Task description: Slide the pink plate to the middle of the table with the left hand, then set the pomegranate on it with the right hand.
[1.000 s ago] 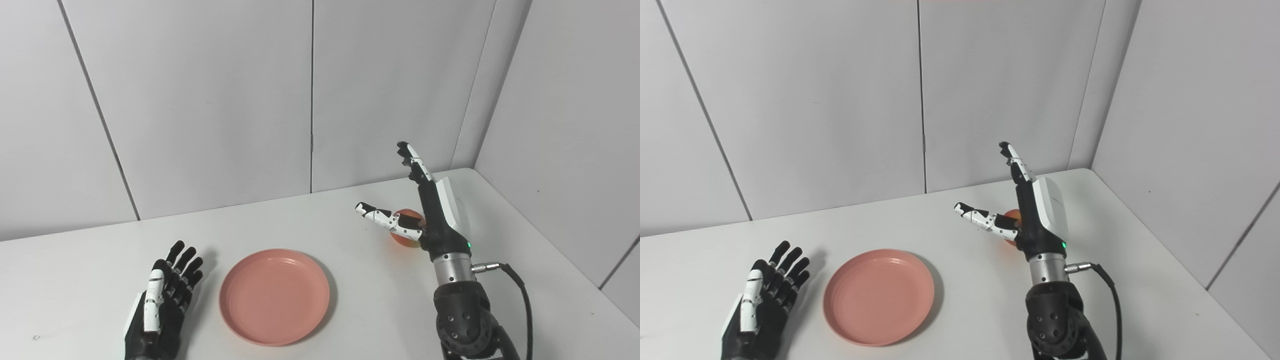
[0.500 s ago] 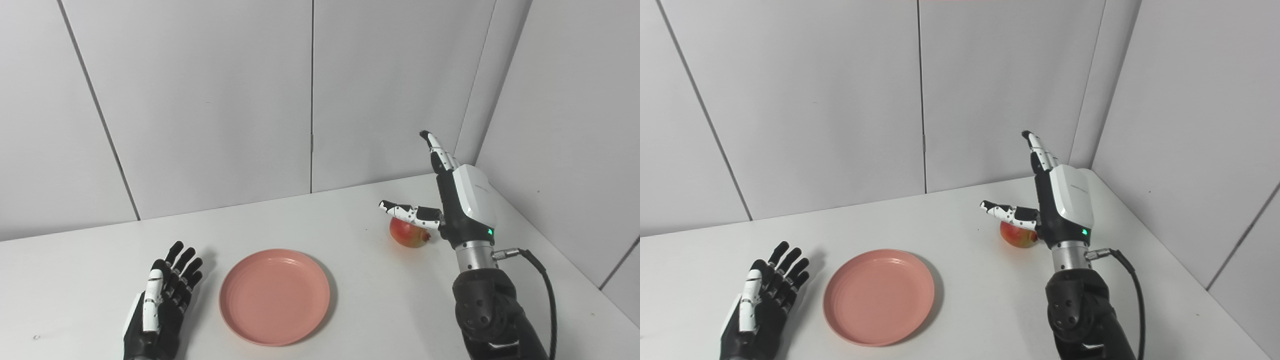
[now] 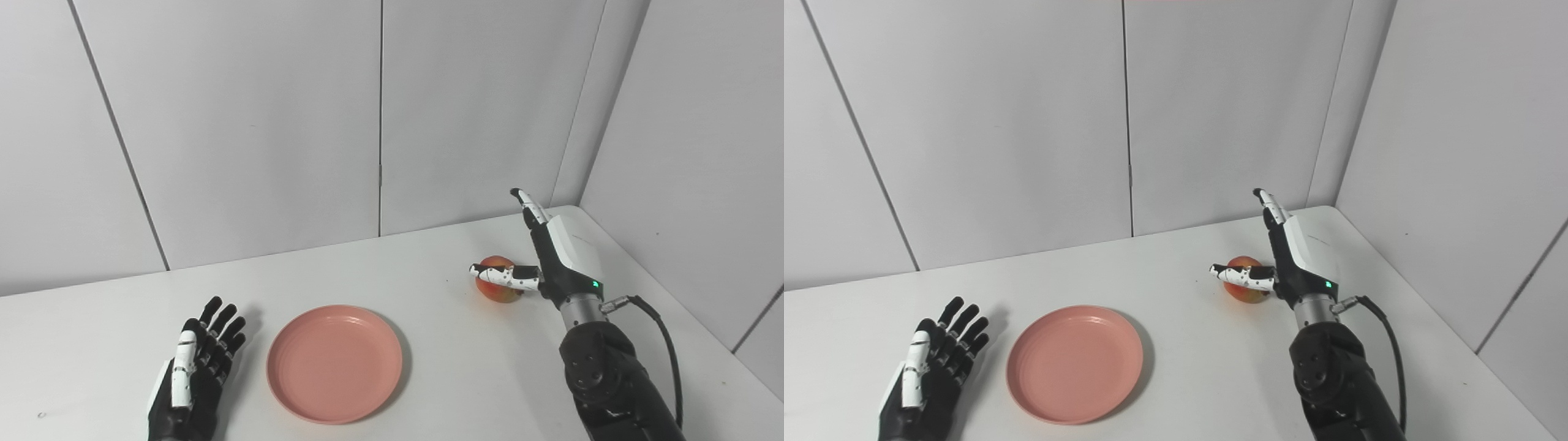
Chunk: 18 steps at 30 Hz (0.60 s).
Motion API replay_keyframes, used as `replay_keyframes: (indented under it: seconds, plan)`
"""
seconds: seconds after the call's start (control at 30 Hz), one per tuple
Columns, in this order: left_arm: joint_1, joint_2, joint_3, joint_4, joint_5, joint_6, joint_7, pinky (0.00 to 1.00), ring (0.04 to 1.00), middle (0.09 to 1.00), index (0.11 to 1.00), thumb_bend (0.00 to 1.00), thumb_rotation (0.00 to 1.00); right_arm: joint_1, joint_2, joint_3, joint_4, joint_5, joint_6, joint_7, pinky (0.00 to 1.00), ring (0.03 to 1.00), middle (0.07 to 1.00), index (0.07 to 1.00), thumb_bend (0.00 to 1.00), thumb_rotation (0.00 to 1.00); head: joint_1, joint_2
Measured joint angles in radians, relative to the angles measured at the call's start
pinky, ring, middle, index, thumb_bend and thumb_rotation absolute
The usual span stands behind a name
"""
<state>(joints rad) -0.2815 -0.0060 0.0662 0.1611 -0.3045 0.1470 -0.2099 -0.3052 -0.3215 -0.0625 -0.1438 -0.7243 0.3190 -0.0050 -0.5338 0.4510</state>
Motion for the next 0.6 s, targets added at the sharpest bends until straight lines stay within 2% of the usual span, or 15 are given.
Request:
replay_keyframes:
  seconds: [0.6]
  plan:
    - [0.001, 0.001, 0.0, -0.001, 0.0, 0.0, -0.001, 0.96, 0.929, 0.94, 0.929, 0.36, 1.0, -0.039, -0.055, 0.048, 0.131, 0.04, 0.044, 0.086, 0.79, 0.885, 0.93, 0.94, 0.98, 0.44, 0.006, 0.018]
